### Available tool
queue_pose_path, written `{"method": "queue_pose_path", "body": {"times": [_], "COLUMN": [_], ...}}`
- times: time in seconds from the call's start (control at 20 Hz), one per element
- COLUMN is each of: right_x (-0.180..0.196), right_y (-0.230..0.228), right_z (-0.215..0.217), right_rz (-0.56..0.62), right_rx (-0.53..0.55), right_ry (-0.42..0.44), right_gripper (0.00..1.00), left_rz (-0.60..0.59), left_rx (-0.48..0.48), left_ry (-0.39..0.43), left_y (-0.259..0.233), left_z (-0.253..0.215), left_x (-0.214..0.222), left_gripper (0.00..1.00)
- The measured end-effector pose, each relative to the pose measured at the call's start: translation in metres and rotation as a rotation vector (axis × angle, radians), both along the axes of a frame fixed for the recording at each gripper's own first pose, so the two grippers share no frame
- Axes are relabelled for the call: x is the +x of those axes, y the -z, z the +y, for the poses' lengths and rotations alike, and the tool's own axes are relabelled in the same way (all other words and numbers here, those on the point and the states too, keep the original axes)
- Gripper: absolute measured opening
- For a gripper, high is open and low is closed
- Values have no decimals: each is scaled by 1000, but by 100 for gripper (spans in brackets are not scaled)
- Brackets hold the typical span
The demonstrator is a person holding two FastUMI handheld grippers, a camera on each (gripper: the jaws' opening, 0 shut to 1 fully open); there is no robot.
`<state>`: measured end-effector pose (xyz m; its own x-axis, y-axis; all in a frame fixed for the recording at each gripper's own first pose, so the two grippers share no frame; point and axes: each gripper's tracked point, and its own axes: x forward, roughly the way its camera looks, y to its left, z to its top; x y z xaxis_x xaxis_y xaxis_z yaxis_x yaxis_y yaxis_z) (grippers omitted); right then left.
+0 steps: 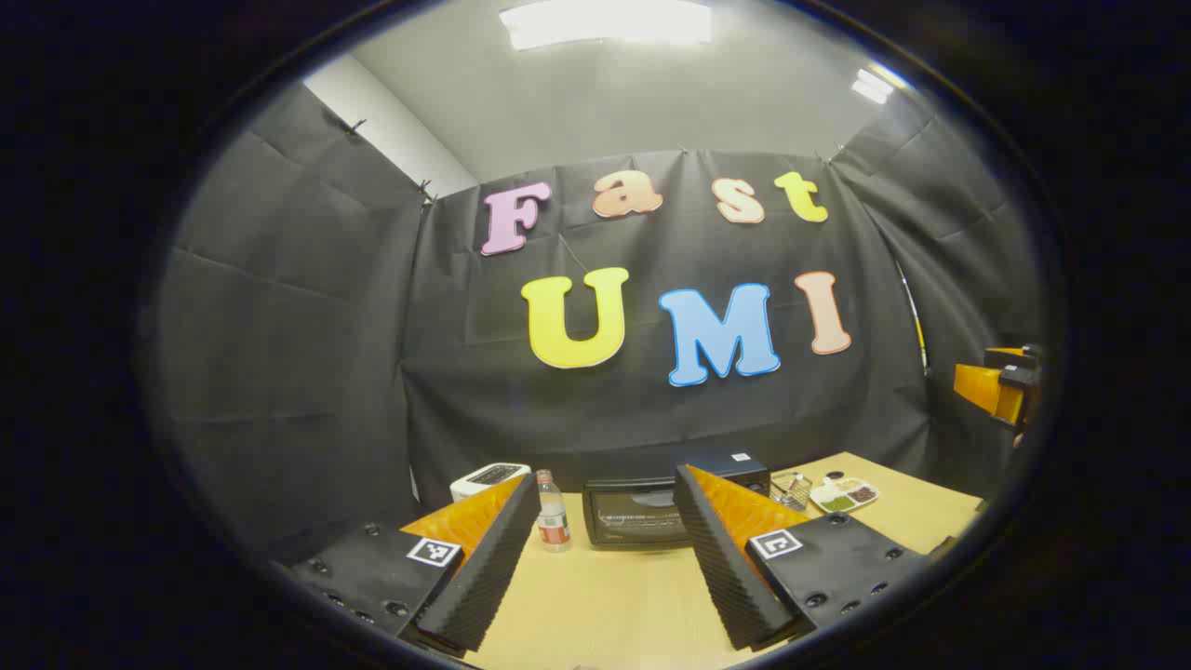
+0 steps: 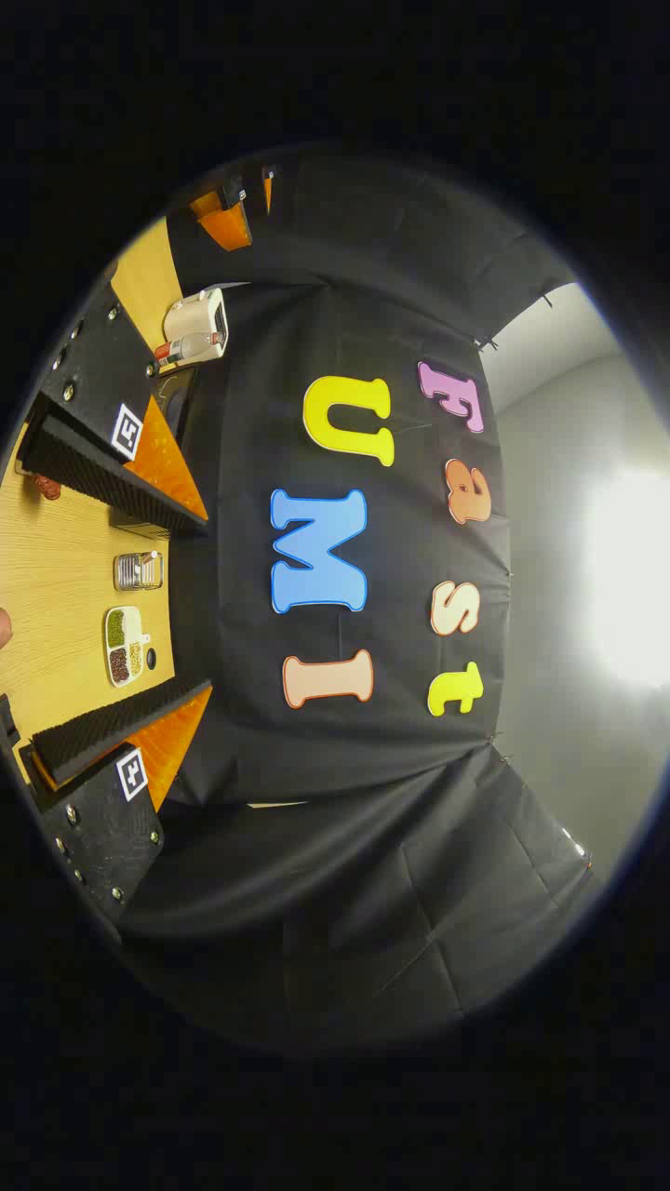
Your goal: Open the electric oven with the left hand, put the food in, and close the electric oven.
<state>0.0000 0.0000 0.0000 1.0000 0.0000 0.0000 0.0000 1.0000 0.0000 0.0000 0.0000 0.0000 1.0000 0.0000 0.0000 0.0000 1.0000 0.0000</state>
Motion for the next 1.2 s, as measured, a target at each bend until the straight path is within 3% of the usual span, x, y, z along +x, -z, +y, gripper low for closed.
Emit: {"method": "queue_pose_path", "body": {"times": [0.55,0.8,0.9,1.2], "right_x": [-9,-20,-25,-36], "right_y": [-1,0,3,16], "right_z": [-5,-13,-16,-25], "right_rz": [-20,-41,-40,-8], "right_rx": [-17,-42,-37,-20], "right_ry": [-42,-79,-85,-66], "right_gripper": [97,97,96,96], "left_rz": [-4,-12,-17,-31], "left_rx": [-3,-3,3,15], "left_ry": [-27,-32,-16,17], "left_y": [-5,-9,-12,-18], "left_z": [-10,-27,-37,-50], "left_x": [-20,-21,-13,30], "left_gripper": [97,100,97,100]}}
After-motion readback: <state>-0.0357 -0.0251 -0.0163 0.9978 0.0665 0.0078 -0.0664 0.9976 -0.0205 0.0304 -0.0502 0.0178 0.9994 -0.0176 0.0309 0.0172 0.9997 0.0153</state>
